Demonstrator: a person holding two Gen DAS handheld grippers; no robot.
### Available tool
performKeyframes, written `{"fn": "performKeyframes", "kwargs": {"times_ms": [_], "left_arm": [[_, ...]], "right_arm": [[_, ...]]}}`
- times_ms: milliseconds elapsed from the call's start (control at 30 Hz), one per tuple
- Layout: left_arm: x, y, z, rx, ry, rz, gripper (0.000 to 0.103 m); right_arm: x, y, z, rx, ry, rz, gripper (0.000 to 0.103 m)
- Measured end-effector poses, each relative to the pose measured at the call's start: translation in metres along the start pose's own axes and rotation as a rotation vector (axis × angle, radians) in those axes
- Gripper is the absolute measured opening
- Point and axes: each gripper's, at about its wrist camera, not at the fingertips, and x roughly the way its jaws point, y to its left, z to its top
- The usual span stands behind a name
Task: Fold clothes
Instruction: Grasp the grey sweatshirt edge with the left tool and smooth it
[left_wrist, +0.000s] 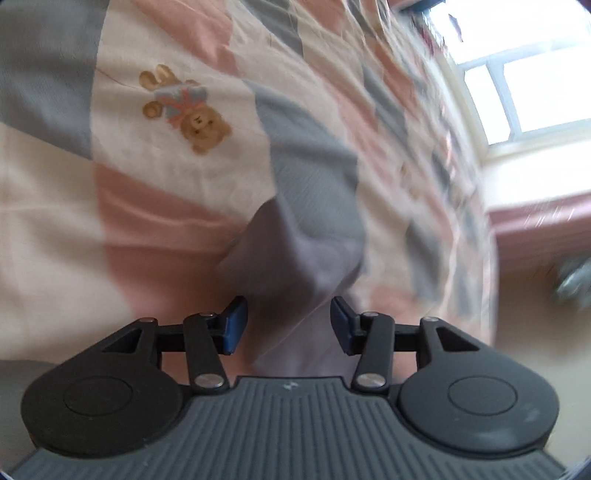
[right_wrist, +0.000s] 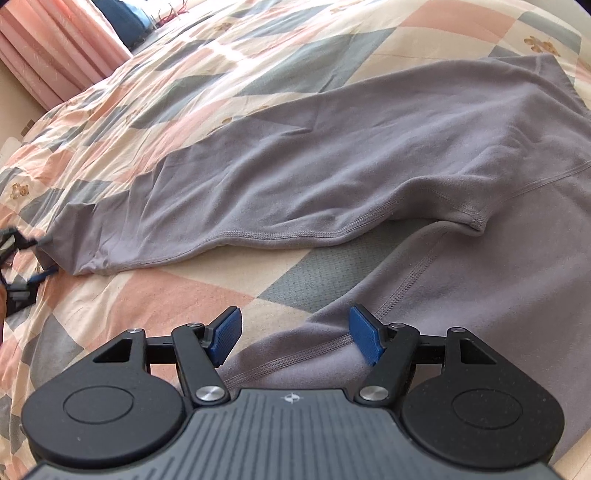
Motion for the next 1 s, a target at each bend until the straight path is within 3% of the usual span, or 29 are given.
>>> {"fn": "performKeyframes", "kwargs": {"times_ms": [33,67,100,133,200,300,367,400,433,500,533,633,733,800,900,933,1000], "left_arm": [[0.001,-0.002,0.004,-0.018,-0.015,-0.023,0.050],[0.003,-0.006,0.008,-0.011,-0.022,-0.017,0.047],[0.008,-0.011,0.011,0.028,-0.017,0.013,0.035],[0.010,-0.017,0.014,0.072,-0.020,0.036,0.000],[-0.001,-0.037,0.015,0.199,-0.079,0.038,0.000],[-0.050,-0.084,0.003,0.562,-0.289,0.020,0.001],[-0.065,-0.097,-0.008,0.728,-0.367,0.137,0.019],[-0.068,-0.099,-0.011,0.786,-0.384,0.209,0.024],[-0.063,-0.094,-0.009,0.803,-0.361,0.276,0.039],[-0.052,-0.070,0.000,0.729,-0.276,0.350,0.038],[-0.047,-0.056,0.006,0.647,-0.221,0.338,0.038],[-0.040,-0.014,0.013,0.361,-0.089,0.204,0.038],[-0.032,0.014,0.019,0.115,-0.070,0.096,0.040],[-0.026,0.019,0.025,0.008,-0.076,0.024,0.046],[-0.014,0.019,0.038,-0.078,-0.073,-0.106,0.063],[-0.007,0.018,0.042,-0.088,-0.073,-0.120,0.062],[0.011,0.018,0.050,-0.100,-0.051,-0.096,0.033]], "right_arm": [[0.000,0.000,0.000,0.003,-0.001,-0.002,0.068],[0.001,0.000,-0.001,0.007,-0.001,-0.004,0.068],[0.002,-0.001,-0.001,0.010,-0.001,-0.005,0.068],[0.003,0.000,-0.001,0.010,0.000,-0.007,0.068],[0.005,0.001,0.000,0.006,0.003,-0.009,0.068],[0.007,0.000,0.001,0.009,0.004,-0.004,0.069],[0.008,-0.001,0.001,0.013,0.006,-0.002,0.070],[0.009,-0.001,0.002,0.013,0.008,-0.002,0.070],[0.010,-0.001,0.002,0.012,0.009,-0.003,0.071],[0.012,0.000,0.003,0.008,0.011,-0.002,0.074],[0.012,0.001,0.003,0.003,0.013,-0.004,0.074],[0.014,0.004,0.003,-0.017,0.018,-0.010,0.076],[0.014,0.006,0.004,-0.039,0.027,-0.016,0.076],[0.014,0.007,0.006,-0.049,0.030,-0.016,0.076],[0.016,0.008,0.010,-0.057,0.043,-0.020,0.076],[0.017,0.009,0.010,-0.059,0.047,-0.023,0.076],[0.020,0.012,0.012,-0.071,0.054,-0.032,0.077]]}}
